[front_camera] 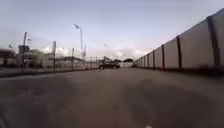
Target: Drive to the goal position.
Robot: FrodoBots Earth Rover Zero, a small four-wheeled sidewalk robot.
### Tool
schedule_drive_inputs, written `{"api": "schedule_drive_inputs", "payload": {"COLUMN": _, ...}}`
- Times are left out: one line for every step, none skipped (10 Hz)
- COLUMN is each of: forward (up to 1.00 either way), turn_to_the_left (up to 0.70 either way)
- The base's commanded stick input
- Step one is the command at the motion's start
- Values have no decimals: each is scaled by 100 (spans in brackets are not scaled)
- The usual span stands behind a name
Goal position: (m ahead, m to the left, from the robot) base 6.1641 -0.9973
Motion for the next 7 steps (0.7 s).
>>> {"api": "schedule_drive_inputs", "payload": {"forward": 95, "turn_to_the_left": 0}}
{"api": "schedule_drive_inputs", "payload": {"forward": 95, "turn_to_the_left": 0}}
{"api": "schedule_drive_inputs", "payload": {"forward": 95, "turn_to_the_left": 0}}
{"api": "schedule_drive_inputs", "payload": {"forward": 95, "turn_to_the_left": 0}}
{"api": "schedule_drive_inputs", "payload": {"forward": 95, "turn_to_the_left": 0}}
{"api": "schedule_drive_inputs", "payload": {"forward": 95, "turn_to_the_left": 0}}
{"api": "schedule_drive_inputs", "payload": {"forward": 95, "turn_to_the_left": 0}}
